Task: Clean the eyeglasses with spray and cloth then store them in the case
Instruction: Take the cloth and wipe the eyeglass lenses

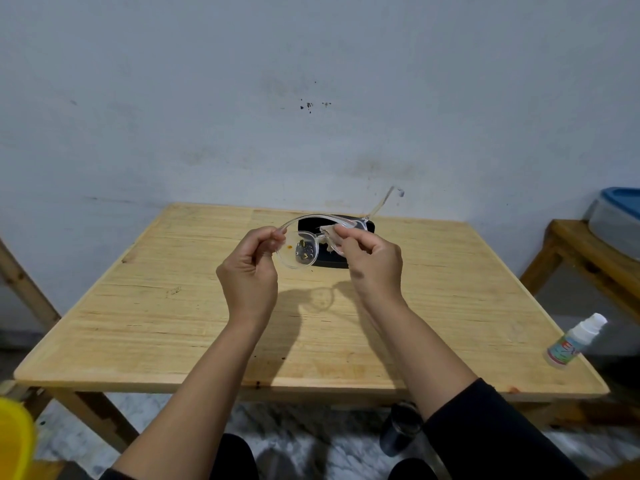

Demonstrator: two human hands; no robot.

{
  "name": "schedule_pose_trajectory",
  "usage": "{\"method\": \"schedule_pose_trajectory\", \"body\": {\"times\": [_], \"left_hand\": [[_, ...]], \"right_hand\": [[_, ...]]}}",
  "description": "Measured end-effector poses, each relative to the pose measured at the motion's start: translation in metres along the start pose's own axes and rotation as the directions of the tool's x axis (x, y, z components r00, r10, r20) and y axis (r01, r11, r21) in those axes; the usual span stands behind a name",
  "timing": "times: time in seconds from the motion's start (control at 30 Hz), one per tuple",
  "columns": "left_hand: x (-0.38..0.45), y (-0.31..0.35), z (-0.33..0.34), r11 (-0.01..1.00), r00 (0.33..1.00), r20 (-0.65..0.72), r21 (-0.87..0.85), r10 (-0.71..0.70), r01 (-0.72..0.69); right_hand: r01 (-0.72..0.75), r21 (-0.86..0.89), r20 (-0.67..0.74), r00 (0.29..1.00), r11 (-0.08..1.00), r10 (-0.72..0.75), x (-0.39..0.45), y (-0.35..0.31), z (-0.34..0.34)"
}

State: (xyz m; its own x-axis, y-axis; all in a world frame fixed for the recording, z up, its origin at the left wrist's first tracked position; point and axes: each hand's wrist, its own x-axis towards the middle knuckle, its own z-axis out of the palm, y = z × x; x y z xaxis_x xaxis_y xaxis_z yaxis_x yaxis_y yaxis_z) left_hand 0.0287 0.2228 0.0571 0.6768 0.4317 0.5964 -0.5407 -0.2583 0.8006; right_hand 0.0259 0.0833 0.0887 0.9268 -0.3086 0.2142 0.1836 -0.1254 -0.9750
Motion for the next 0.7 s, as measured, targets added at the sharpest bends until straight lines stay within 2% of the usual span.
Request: {"method": "schedule_pose_trajectory", "body": {"times": [0.1, 0.27, 0.4, 0.57, 0.7], "left_hand": [[0.002, -0.003, 0.000, 1.000, 1.000, -0.011, -0.005, -0.007, 0.007], [0.002, -0.004, -0.002, 1.000, 1.000, -0.017, -0.008, -0.024, 0.024], [0.004, -0.001, -0.005, 0.999, 0.999, -0.028, -0.012, -0.042, 0.042], [0.012, -0.001, -0.013, 0.999, 0.999, -0.026, 0.034, -0.022, 0.023], [0.014, -0.002, -0.017, 0.999, 0.999, -0.017, 0.032, -0.029, 0.030]], "right_hand": [[-0.004, -0.065, 0.083, 0.996, 0.998, 0.010, 0.003, -0.006, -0.005], [-0.046, -0.052, 0.173, 0.983, 0.998, 0.055, 0.007, -0.007, -0.008], [0.005, -0.114, 0.214, 0.977, 0.993, 0.019, 0.013, -0.005, -0.010], [0.073, -0.174, 0.352, 0.936, 0.982, -0.007, 0.015, -0.002, -0.014], [0.055, -0.195, 0.306, 0.952, 0.979, 0.007, 0.016, 0.003, -0.018]]}}
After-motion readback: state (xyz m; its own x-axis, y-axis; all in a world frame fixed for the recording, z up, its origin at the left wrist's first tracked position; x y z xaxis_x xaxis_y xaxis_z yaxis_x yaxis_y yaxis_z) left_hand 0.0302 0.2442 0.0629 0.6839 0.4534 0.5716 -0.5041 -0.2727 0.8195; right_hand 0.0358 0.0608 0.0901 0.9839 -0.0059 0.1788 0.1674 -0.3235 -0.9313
